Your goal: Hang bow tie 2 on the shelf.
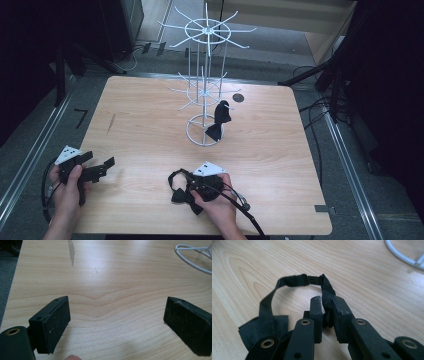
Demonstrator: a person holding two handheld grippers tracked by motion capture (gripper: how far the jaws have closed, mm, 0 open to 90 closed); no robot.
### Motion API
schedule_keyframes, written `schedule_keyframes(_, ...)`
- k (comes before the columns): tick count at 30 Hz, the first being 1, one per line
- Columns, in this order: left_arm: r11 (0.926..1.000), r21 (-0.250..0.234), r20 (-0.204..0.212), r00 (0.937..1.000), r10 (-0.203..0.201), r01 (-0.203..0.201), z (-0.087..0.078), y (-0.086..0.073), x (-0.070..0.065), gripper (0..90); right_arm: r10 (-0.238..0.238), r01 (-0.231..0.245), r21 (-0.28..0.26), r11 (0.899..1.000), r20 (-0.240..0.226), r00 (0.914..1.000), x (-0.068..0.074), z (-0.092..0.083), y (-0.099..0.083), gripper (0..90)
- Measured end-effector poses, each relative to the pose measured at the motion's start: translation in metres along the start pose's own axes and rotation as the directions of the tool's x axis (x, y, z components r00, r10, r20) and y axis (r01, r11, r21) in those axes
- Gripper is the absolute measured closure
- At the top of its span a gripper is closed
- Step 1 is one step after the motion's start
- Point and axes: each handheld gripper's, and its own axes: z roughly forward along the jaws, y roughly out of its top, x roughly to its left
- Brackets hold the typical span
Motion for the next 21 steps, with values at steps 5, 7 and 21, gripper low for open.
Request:
schedule_keyframes(5,1.0000,0.000,0.000,1.0000,0.000,0.000,0.000,0.000,0.000,7.7,-0.005,0.005,-0.033,0.999,0.002,1.0000,0.001,-0.007,0.004,80.6)
schedule_keyframes(7,1.0000,0.000,0.000,1.0000,0.001,-0.001,0.000,0.000,0.000,7.7,-0.005,0.005,-0.048,0.999,0.000,1.0000,0.000,-0.010,0.004,80.6)
schedule_keyframes(21,1.0000,-0.001,-0.001,1.0000,0.002,-0.002,0.000,0.000,0.000,7.7,-0.029,0.029,-0.139,0.990,0.009,0.9996,0.003,-0.029,0.015,80.8)
